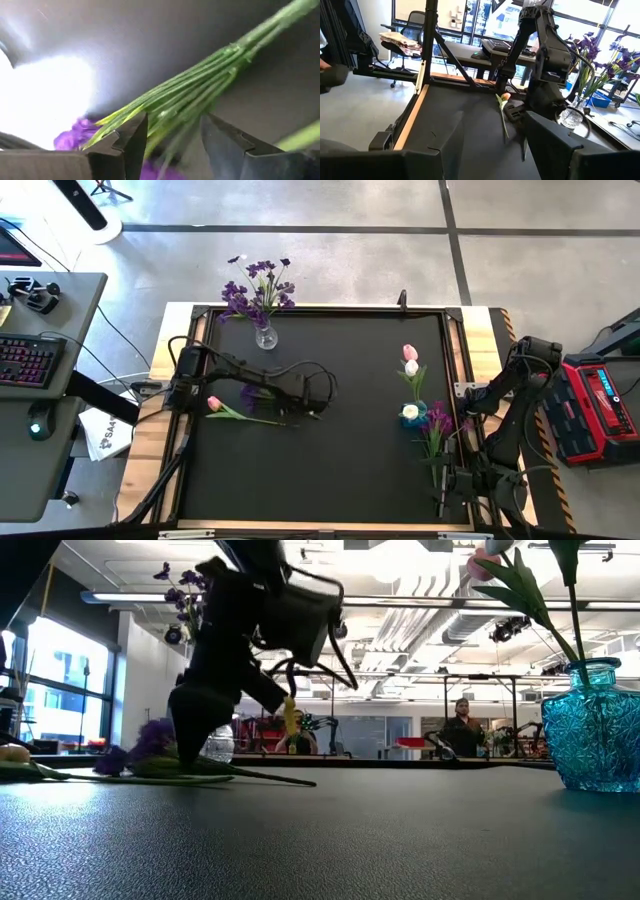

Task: Sort flowers into vase by color
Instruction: Put the violet flowers into the transparent white vase

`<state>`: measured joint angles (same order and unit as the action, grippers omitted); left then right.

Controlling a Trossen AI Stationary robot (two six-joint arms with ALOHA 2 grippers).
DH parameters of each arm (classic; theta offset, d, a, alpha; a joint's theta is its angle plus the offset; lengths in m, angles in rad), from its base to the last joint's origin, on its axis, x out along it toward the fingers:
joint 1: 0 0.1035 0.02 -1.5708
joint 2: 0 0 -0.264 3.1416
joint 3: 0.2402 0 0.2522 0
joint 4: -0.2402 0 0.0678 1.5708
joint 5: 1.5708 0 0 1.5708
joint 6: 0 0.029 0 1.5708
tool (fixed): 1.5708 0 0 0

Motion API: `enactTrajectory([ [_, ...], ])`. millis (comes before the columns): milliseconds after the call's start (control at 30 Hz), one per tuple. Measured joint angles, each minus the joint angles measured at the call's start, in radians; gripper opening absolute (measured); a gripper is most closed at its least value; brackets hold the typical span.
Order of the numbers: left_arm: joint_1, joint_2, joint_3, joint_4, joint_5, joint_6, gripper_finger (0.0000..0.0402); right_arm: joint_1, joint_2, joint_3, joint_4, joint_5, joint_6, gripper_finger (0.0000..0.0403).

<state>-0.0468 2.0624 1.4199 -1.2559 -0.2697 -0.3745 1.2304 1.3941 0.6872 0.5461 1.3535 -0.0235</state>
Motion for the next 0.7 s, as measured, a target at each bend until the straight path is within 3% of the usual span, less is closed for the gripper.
enactTrajectory([
  [133, 0.021, 0.000, -0.017, 0.077, -0.109, 0.288, 0.0153, 0.000, 0.000, 0.000, 0.000, 0.000, -0.001, 0.0192],
  [233, -0.030, 0.000, -0.013, 0.108, -0.228, 0.536, 0.0141, 0.000, 0.000, 0.000, 0.001, 0.001, -0.002, 0.0192],
  [367, -0.107, 0.000, 0.034, 0.118, -0.359, 0.675, 0.0134, 0.000, 0.000, 0.000, 0.004, 0.003, -0.002, 0.0192],
  [467, -0.143, 0.000, 0.076, 0.134, -0.308, 0.672, 0.0134, -0.003, 0.000, 0.000, 0.004, 0.011, -0.002, 0.0192],
  [600, -0.133, -0.001, 0.097, 0.213, -0.098, 0.617, 0.0134, -0.016, 0.000, 0.000, 0.004, 0.011, -0.002, 0.0192],
  [700, -0.094, 0.004, 0.096, 0.255, -0.060, 0.611, 0.0135, -0.021, 0.000, 0.000, 0.004, 0.006, -0.002, 0.0192],
])
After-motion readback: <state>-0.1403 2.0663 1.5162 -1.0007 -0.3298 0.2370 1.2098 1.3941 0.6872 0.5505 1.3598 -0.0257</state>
